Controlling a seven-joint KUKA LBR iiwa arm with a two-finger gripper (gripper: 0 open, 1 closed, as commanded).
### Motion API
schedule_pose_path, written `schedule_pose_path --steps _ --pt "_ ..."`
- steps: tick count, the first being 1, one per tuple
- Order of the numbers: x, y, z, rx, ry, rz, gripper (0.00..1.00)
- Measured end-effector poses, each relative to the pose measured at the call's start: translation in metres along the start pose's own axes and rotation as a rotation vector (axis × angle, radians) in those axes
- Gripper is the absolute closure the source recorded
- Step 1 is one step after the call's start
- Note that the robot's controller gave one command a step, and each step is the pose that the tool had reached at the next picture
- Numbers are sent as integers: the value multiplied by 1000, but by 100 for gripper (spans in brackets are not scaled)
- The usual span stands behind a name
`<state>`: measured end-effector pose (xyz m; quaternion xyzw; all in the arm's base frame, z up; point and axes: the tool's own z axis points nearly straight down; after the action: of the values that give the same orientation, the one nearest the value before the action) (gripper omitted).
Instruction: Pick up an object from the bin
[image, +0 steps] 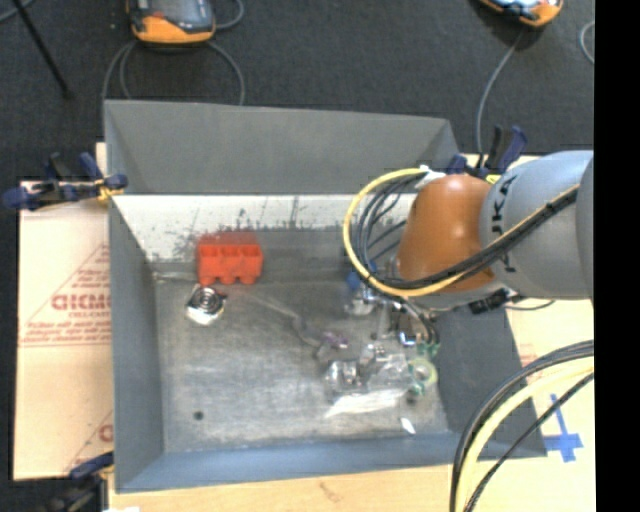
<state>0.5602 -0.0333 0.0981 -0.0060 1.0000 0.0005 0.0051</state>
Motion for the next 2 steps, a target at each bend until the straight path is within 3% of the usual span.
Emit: schedule_pose_path --steps 1,2 --pt "-21 55 18 15 4 -144 0" --pt "-20 57 17 8 14 -140 100"
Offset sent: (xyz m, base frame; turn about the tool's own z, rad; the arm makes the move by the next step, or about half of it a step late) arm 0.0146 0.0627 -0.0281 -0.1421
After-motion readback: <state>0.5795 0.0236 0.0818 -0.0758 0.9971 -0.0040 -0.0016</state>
